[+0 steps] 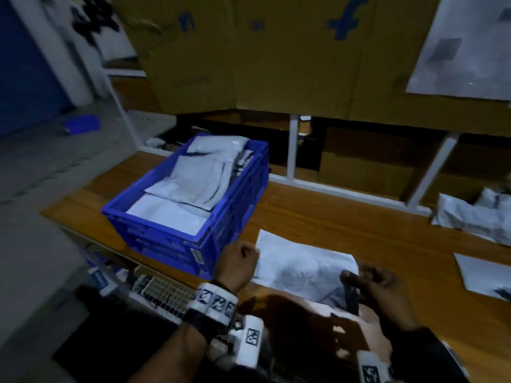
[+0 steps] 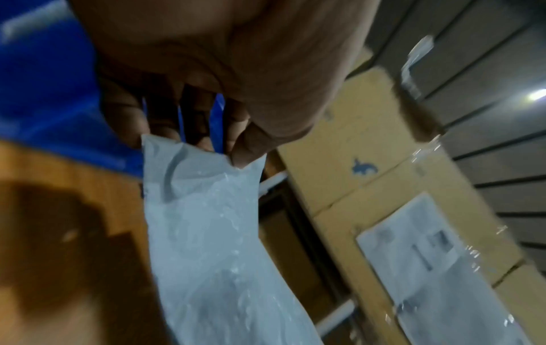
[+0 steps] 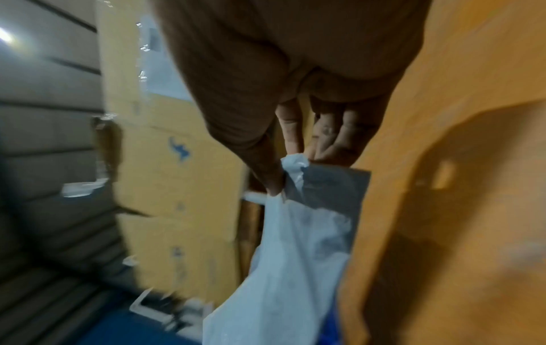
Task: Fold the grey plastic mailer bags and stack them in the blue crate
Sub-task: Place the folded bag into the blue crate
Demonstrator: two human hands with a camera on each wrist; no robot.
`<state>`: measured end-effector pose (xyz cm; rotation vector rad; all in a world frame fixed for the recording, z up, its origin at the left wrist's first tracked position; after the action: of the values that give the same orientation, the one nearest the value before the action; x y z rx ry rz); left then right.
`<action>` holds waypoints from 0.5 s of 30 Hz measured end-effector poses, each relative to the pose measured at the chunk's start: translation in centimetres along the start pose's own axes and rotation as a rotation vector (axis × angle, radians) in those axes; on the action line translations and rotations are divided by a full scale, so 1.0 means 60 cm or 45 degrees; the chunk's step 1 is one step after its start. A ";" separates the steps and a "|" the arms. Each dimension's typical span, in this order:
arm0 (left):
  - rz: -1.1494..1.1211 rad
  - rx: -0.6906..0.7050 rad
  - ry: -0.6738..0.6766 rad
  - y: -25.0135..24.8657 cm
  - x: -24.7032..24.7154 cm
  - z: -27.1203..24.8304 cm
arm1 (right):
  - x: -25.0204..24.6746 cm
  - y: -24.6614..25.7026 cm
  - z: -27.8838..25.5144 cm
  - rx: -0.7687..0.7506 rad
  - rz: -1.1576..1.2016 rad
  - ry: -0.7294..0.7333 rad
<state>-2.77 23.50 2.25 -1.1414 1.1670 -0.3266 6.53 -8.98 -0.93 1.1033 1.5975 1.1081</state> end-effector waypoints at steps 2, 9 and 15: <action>-0.044 0.074 -0.163 -0.026 -0.114 0.014 | 0.060 0.074 0.008 -0.035 0.130 0.105; -0.051 0.028 -0.242 -0.027 -0.428 0.159 | 0.323 0.273 0.045 -0.082 0.189 0.434; 0.158 -0.119 -0.089 0.070 -0.555 0.288 | 0.519 0.316 0.098 -0.041 -0.050 0.492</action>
<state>-3.60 58.59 16.19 -1.1469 1.1949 -0.1371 8.62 25.96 10.79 0.8671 1.8800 1.3770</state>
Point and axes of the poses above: each hand's wrist, its own z-axis towards the middle knuckle, its own x-axis out of the palm, y = z × x, the point moved 7 cm from there along z, towards the middle knuckle, and after that the axes turned 1 degree about -x, right-handed, at the moved point
